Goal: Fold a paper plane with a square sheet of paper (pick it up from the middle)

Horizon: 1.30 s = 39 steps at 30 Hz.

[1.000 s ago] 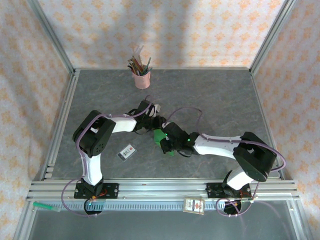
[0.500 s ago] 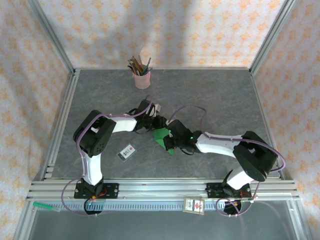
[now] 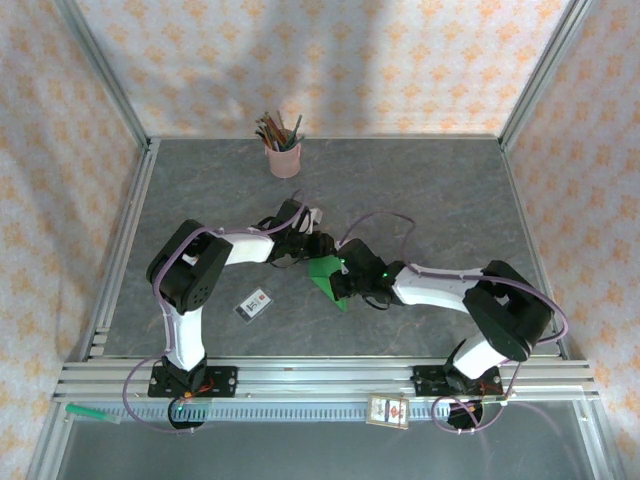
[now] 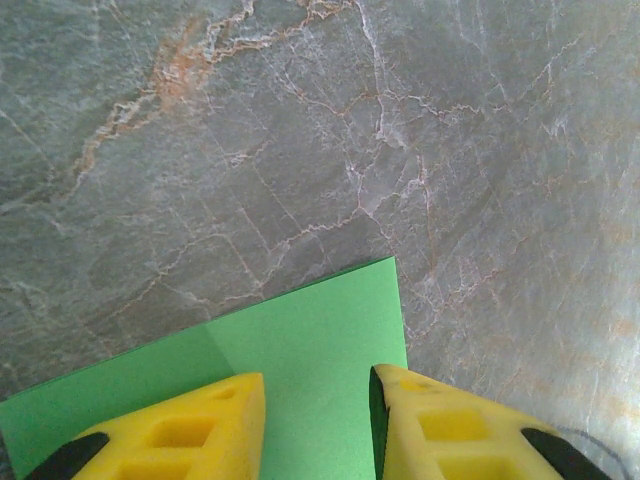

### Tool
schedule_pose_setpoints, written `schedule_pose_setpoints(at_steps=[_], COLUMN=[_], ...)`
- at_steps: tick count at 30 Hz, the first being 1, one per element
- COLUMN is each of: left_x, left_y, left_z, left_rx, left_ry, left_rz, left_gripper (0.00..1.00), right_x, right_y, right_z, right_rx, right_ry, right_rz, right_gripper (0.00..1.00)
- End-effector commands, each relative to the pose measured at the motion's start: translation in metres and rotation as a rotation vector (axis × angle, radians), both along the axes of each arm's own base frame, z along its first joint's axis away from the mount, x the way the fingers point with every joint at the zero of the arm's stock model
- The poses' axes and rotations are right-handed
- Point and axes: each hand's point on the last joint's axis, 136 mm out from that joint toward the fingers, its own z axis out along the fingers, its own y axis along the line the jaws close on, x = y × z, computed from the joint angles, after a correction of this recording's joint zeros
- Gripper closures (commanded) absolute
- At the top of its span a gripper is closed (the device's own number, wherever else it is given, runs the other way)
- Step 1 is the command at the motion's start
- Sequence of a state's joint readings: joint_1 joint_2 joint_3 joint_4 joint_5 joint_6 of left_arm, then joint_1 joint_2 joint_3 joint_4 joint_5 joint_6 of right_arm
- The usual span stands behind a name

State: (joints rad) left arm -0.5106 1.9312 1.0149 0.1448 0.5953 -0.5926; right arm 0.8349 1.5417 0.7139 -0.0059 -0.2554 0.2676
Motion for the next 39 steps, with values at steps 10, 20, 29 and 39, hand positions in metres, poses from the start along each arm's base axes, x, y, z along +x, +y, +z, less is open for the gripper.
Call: schedule_pose_setpoints(at_steps=[10, 20, 29, 39], left_x=[-0.022, -0.022, -0.022, -0.023], left_y=[0.016, 0.016, 0.017, 0.016], left_z=[-0.044, -0.045, -0.047, -0.048], left_rx=[0.117, 0.119, 0.121, 0.119], left_ry=[0.117, 0.12, 0.125, 0.127], left_rz=[-0.009, -0.008, -0.008, -0.01], left_gripper=[0.66, 0.67, 0.66, 0.67], right_x=[0.007, 0.011, 0.011, 0.011], right_y=[-0.007, -0.012, -0.015, -0.018], right_z=[-0.01, -0.011, -0.018, -0.024], right_rx=[-0.034, -0.056, -0.084, -0.101], right_ry=[-0.024, -0.035, -0.027, -0.021], right_rz=[-0.017, -0.025, -0.02, -0.024], right_gripper=[0.94, 0.94, 0.94, 0.94])
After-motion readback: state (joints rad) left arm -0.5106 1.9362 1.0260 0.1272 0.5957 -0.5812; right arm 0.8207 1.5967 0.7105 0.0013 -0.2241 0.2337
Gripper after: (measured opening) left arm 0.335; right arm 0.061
